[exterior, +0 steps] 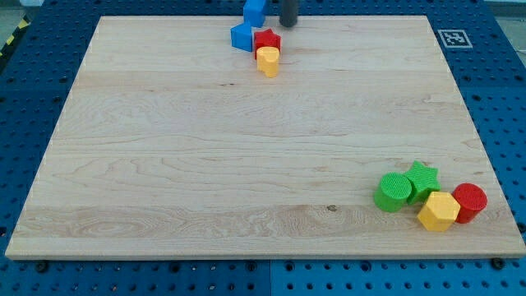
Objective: Slide your arm to the center
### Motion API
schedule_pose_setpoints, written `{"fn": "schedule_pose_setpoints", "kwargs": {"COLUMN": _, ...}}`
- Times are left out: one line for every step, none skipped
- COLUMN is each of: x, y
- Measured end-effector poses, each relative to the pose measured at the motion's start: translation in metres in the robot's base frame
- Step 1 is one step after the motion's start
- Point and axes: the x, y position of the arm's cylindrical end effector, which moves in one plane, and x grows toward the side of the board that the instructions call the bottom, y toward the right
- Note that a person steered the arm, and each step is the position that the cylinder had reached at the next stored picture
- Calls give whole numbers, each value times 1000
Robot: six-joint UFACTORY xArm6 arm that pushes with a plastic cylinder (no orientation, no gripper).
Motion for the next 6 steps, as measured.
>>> {"fn": "schedule_pose_setpoints", "kwargs": {"x": 35, "y": 44}}
{"fn": "schedule_pose_setpoints", "kwargs": {"x": 98, "y": 78}}
{"fn": "schedule_pose_setpoints", "kwargs": {"x": 172, "y": 84}}
{"fn": "schedule_pose_setpoints", "kwargs": {"x": 235, "y": 62}}
{"fn": "schedule_pose_setpoints", "kwargs": {"x": 251, "y": -23}}
{"fn": "schedule_pose_setpoints", "kwargs": {"x": 232, "y": -112}}
